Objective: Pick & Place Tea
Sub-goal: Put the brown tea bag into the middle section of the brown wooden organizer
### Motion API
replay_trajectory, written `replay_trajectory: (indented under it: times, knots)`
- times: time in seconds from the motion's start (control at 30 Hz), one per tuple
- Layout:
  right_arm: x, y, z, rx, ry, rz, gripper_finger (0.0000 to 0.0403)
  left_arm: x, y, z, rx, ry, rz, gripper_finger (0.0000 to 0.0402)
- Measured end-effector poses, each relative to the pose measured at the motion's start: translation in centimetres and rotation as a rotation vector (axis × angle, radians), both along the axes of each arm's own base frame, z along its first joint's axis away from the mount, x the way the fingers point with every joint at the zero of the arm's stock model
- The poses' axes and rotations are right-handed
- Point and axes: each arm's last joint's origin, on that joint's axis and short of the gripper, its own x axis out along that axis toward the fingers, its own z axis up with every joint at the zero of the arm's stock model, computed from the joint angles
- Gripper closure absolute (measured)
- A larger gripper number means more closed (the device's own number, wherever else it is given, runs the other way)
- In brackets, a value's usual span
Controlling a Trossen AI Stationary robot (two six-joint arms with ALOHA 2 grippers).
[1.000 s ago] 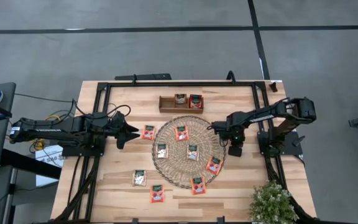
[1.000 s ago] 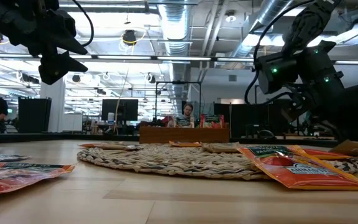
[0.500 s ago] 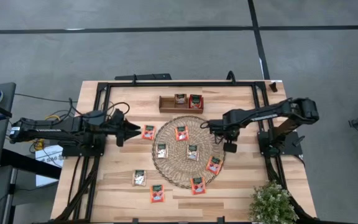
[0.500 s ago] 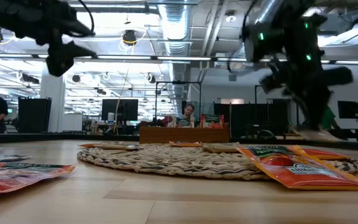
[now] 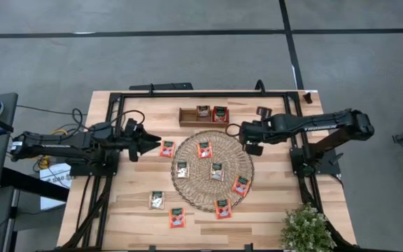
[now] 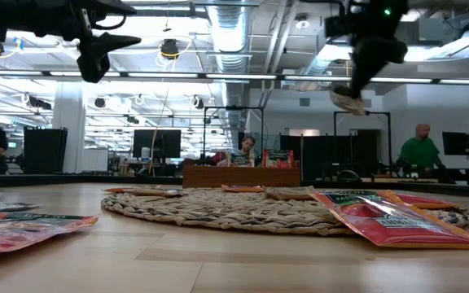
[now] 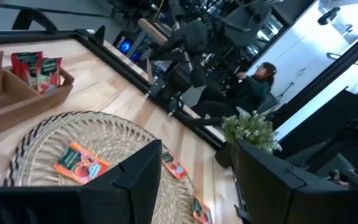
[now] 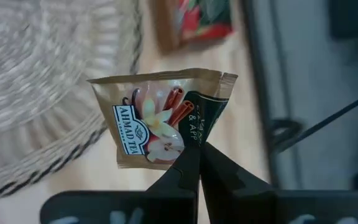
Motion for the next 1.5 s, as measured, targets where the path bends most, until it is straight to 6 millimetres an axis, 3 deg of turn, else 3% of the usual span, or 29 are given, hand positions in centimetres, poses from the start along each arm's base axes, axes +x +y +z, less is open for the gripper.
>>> replay_trajectory:
  times: [0.17,0.43,0.57,0.77,1.07,1.5]
  knots:
    - [2.6,-0.1,1.4,-0.138,0.031,0.085,0.0403,0.8,0.1,-0.6,-0.003,0.042,0.0,0.0214]
    - [8.9,-1.4,1.9,-0.302,-0.001,0.173,0.0403,1.9,0.1,-1.7,-0.006,0.129,0.0,0.0214]
    - [12.1,-2.7,1.3,-0.349,-0.049,0.186,0.0403,2.1,0.1,-2.1,-0.001,0.163,0.0,0.0214]
    - [15.4,-5.1,-1.5,-0.361,-0.019,0.197,0.0403,2.1,0.2,-2.1,0.0,0.166,0.026,0.0214]
    - [17.0,-9.0,-5.9,-0.34,0.067,0.128,0.0403,1.9,0.4,-2.7,-0.008,0.234,0.079,0.0214]
    - [18.2,-9.5,-7.5,-0.35,0.029,0.136,0.0403,1.8,0.5,-3.0,-0.006,0.26,0.096,0.0214]
